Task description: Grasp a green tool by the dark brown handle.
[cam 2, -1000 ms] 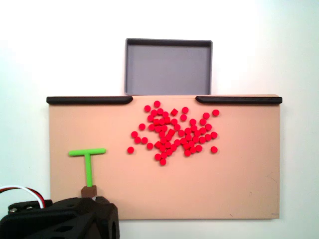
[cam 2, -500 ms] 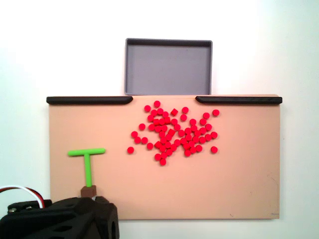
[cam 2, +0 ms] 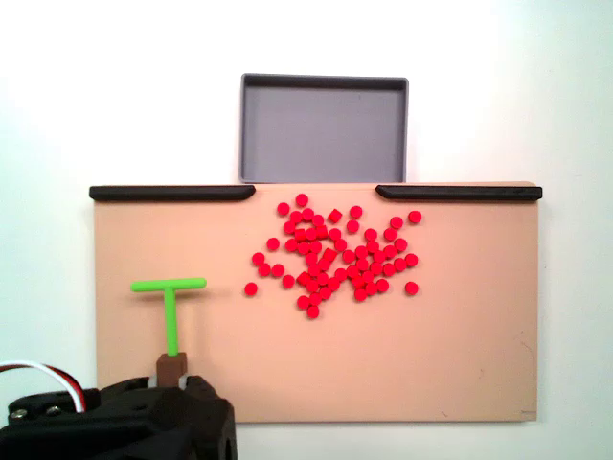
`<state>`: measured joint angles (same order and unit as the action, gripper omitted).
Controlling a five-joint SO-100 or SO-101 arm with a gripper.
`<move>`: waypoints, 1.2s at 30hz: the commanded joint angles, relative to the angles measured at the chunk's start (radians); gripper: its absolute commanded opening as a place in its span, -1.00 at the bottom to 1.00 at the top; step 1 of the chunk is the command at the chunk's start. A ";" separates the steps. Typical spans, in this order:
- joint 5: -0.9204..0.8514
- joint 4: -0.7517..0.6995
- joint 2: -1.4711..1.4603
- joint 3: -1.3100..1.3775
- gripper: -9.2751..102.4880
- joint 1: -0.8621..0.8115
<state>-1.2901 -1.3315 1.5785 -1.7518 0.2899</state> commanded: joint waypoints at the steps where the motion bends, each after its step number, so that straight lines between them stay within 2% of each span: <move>1: -0.017 -0.040 0.060 0.049 -0.84 -0.017; 11: -0.124 -0.101 0.135 0.049 -0.84 -0.106; 36: -0.276 -0.114 0.181 0.031 -0.84 -0.298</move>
<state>-1.5601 -1.4419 1.7273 -1.7349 0.0031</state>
